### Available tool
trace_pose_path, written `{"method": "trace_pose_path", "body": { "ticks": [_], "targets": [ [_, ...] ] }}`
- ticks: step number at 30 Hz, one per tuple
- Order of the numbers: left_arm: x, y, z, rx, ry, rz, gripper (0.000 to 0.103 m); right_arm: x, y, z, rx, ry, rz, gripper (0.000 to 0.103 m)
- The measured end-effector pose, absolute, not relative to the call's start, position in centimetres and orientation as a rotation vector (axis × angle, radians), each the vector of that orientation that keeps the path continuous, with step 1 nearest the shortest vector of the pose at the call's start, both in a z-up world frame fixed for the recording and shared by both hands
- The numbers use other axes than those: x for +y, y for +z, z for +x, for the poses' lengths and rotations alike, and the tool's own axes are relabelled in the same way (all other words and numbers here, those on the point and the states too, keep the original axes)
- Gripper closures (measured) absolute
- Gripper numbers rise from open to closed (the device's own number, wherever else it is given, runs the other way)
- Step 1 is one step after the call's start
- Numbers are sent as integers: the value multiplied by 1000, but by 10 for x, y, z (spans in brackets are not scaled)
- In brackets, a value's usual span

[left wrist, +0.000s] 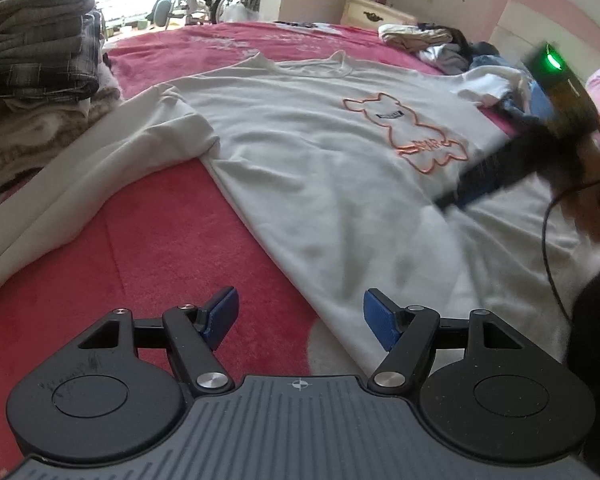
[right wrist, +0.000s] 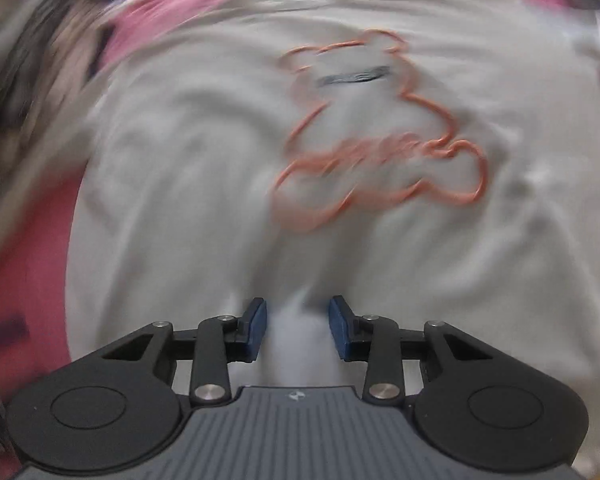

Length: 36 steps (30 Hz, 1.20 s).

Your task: Fold clothes

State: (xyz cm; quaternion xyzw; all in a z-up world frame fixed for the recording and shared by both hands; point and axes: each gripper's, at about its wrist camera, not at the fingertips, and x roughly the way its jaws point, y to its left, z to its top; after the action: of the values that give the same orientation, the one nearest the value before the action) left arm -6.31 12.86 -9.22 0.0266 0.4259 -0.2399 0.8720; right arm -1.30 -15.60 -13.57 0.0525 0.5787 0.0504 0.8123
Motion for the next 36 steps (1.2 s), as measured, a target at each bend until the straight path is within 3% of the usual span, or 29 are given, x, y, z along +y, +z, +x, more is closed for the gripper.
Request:
{"method": "trace_pose_path", "body": {
  "ticks": [6, 11, 14, 16, 24, 30, 36],
  "targets": [
    [119, -99, -63, 913, -529, 54, 34, -99, -127, -121, 1373, 296, -71, 58],
    [98, -89, -57, 809, -596, 72, 33, -119, -101, -80, 1250, 235, 108, 61],
    [81, -101, -54, 863, -631, 116, 33, -117, -109, -72, 1203, 176, 94, 61],
    [78, -114, -63, 904, -623, 201, 33, -120, -124, -85, 1271, 186, 129, 61],
    [120, -112, -95, 967, -547, 252, 33, -115, -117, -166, 1315, 280, 194, 60],
    [143, -96, -79, 945, -378, 142, 33, -121, -100, -133, 1143, 237, 224, 60],
    [208, -82, -79, 889, -38, 121, 33, -112, -108, -110, 1111, 279, 196, 60]
  ]
}}
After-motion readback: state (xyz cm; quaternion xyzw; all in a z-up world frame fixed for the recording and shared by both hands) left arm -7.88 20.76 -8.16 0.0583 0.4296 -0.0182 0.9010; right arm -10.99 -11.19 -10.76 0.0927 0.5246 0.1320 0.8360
